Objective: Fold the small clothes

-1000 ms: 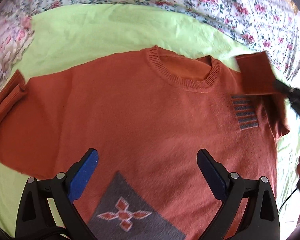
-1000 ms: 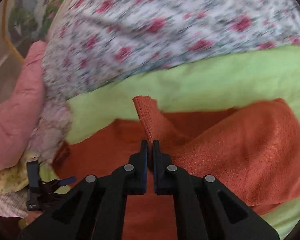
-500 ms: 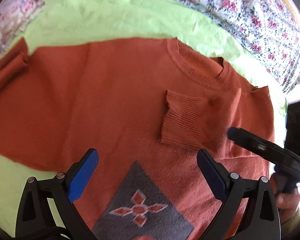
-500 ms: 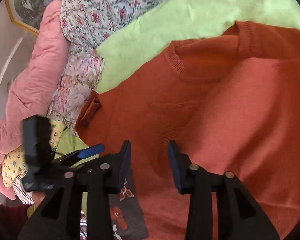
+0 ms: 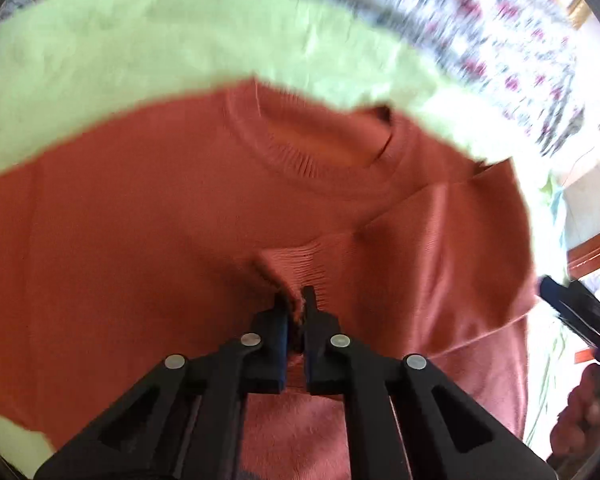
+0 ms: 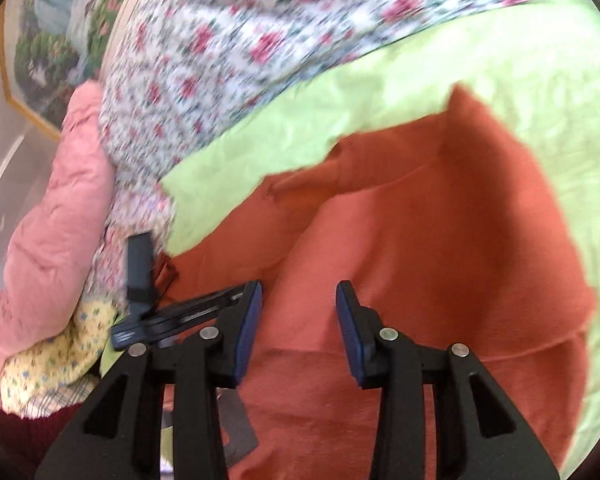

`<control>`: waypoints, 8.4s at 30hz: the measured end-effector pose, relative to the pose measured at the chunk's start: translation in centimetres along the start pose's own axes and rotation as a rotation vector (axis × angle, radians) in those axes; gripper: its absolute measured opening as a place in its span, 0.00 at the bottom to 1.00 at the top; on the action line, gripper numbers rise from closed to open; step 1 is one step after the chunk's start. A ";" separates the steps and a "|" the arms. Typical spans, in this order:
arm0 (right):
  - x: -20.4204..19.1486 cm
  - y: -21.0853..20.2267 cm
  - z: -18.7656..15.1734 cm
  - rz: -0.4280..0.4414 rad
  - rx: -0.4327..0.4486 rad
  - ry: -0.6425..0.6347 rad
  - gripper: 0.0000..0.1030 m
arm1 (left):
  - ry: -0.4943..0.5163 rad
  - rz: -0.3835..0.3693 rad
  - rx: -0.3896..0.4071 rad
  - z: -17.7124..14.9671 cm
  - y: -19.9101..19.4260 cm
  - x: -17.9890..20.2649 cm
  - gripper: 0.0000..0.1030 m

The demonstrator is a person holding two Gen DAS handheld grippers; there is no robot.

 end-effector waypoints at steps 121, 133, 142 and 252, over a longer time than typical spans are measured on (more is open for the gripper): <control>7.1 -6.3 -3.6 -0.241 0.055 0.078 0.48 | 0.132 -0.130 0.122 -0.6 1.7 15.8 0.04; 5.8 -3.1 -3.6 -0.183 0.027 0.089 0.48 | 0.126 -0.086 0.075 -4.4 -4.7 8.4 0.44; 4.9 0.4 -4.7 -0.183 -0.052 0.096 0.48 | -0.006 0.209 0.070 -7.1 -10.0 -7.0 0.50; 10.3 -22.5 -20.3 -0.351 -0.128 0.112 0.07 | -0.137 0.092 -0.130 -28.8 -21.1 -6.7 0.05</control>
Point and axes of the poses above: each gripper's, at about its wrist camera, not at the fingertips, and y roughly the way its jaws point, x to its right, z to its top, the point moved 8 cm from there along y, roughly the way its jaws point, and after that the axes turned 14 degrees about x, right-handed, at the moved point
